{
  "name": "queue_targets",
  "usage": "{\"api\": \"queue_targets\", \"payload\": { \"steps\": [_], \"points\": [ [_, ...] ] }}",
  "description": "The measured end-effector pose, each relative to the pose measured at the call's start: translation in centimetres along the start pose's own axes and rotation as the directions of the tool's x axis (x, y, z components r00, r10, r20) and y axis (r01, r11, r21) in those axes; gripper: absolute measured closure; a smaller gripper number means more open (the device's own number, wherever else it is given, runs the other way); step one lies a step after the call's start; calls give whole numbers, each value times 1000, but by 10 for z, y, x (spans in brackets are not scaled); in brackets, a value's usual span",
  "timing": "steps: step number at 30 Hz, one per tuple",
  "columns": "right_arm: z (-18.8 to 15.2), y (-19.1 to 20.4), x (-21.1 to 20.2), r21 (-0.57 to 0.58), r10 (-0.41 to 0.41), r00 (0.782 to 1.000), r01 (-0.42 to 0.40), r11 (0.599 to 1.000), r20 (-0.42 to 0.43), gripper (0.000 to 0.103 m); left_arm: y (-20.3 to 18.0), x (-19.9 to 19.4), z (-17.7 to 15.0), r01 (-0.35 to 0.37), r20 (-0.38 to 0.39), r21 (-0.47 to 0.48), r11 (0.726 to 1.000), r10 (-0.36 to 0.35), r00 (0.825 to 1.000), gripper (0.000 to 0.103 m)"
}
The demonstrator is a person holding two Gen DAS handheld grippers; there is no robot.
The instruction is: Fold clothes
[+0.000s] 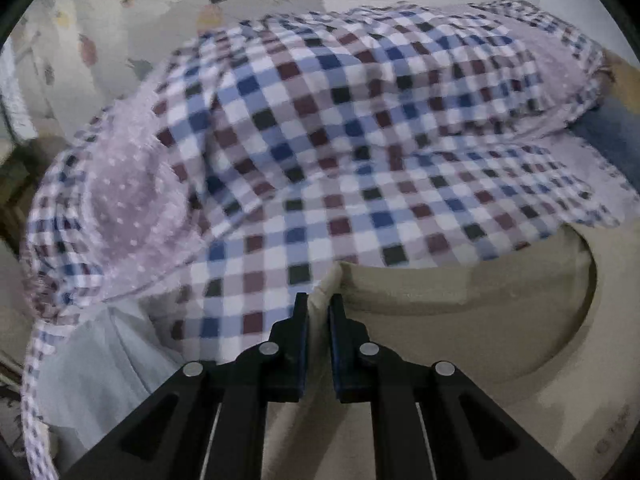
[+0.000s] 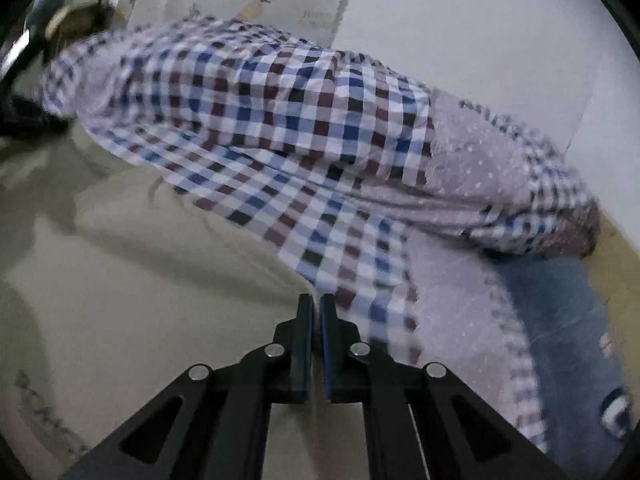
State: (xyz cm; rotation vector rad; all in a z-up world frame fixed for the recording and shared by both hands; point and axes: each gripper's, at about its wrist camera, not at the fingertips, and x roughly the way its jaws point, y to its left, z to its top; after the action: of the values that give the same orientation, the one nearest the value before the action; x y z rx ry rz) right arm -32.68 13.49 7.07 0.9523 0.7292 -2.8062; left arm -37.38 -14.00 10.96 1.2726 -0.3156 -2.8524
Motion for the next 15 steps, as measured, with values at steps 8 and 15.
{"api": "queue_targets", "payload": {
  "steps": [8,15],
  "points": [
    [-2,18,58,3,-16,988,17,1000,-152,100,-5,49,-14,-46,-92,-36,998,43,995,91],
    [-14,-9,47,177,17,989,10,984,-149,51,9,46,-22,23,-125,-94,995,-35,992,44]
  ]
}}
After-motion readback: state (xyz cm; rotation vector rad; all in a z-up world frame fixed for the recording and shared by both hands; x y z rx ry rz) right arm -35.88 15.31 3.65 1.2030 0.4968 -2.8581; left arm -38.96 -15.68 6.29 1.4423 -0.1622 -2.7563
